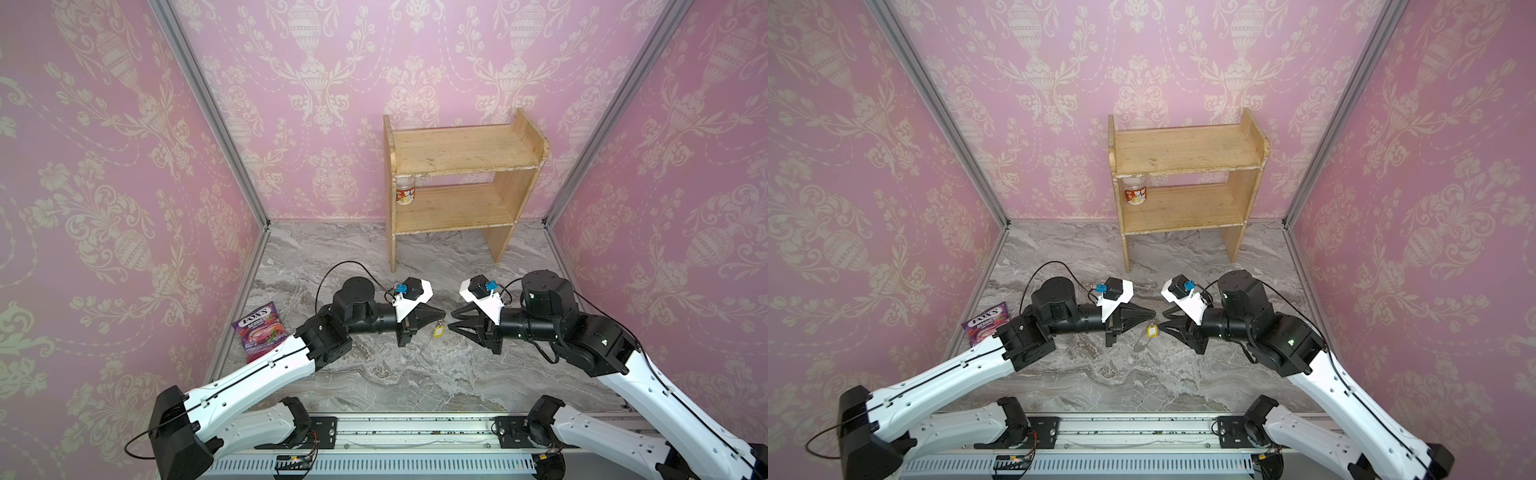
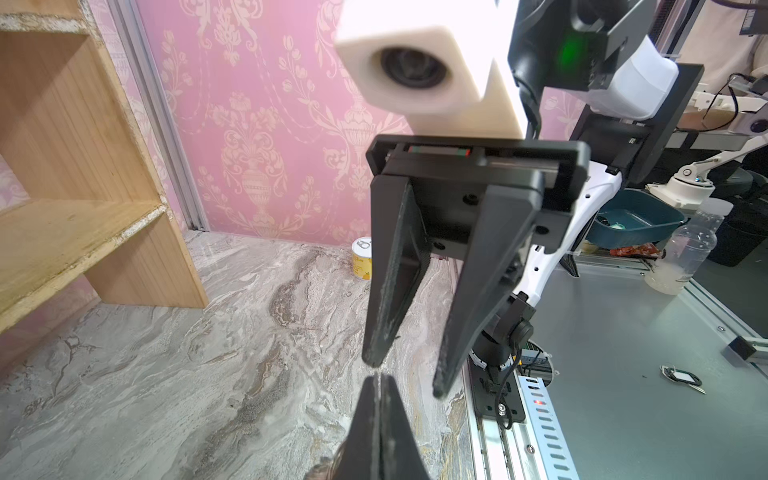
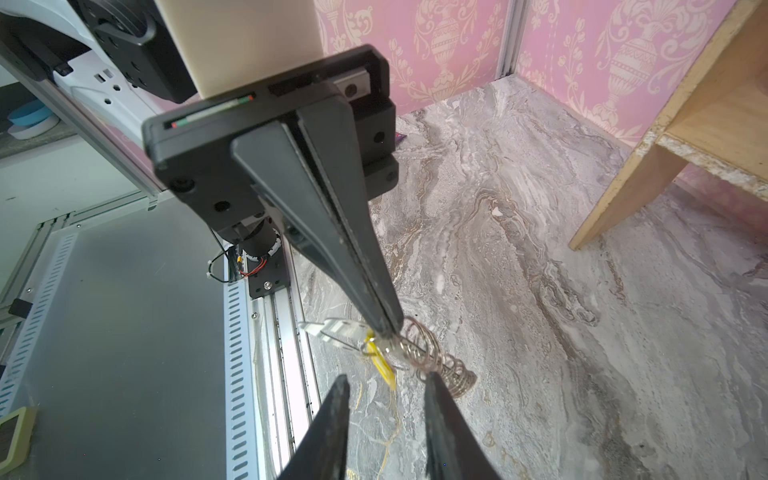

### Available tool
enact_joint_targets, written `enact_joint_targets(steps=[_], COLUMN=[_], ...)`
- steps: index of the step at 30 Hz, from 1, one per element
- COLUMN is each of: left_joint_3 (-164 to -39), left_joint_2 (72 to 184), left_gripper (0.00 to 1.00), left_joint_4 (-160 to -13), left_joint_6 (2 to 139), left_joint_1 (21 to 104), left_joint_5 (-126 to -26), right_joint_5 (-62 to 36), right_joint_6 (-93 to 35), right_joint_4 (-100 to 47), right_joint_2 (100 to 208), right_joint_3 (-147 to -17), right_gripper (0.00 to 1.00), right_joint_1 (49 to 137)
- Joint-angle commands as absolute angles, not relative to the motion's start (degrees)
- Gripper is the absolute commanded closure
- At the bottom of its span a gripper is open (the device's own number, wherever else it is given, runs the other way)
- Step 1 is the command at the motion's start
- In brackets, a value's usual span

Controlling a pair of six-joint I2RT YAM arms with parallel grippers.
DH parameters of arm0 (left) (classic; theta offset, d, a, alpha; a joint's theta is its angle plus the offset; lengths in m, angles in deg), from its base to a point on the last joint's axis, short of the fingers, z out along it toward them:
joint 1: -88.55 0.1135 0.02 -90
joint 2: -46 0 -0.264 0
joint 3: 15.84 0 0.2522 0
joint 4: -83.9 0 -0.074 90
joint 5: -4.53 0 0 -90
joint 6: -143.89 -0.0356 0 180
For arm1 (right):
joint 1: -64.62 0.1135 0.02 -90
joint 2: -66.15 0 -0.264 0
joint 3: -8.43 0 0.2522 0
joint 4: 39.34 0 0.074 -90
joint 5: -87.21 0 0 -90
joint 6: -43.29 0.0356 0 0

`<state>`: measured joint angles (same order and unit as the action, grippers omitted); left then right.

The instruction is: Put the keys on the keyring

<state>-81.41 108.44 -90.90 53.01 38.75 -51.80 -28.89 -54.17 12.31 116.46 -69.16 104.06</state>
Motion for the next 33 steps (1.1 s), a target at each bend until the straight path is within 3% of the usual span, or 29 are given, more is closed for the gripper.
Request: enact_joint_targets(steps=[1, 24, 33], left_joint_3=[-80.47, -80.92, -81.01], left_joint_2=[107.33, 108.48, 108.32], left_gripper=[1.0, 1.0, 1.0], left_joint_4=[-97.4, -99.89, -100.45], left_joint_6=[54.92, 56.08, 56.79], left_joint_1=[38.37, 38.37, 38.32], left_joint_5=[-53.17, -53.47, -53.86], right_joint_5=[-28.68, -31.44, -29.18], right_joint_6=[-51.49, -46.44, -46.32], right_joint_4=[7.44, -1.84, -3.23], right_joint_2=[115.06, 114.13, 114.1], right_joint_3=[-66.84, -62.91, -62.02], right_gripper=[0.7, 0.75, 0.95], right_joint_1=[103.65, 104.77, 106.48])
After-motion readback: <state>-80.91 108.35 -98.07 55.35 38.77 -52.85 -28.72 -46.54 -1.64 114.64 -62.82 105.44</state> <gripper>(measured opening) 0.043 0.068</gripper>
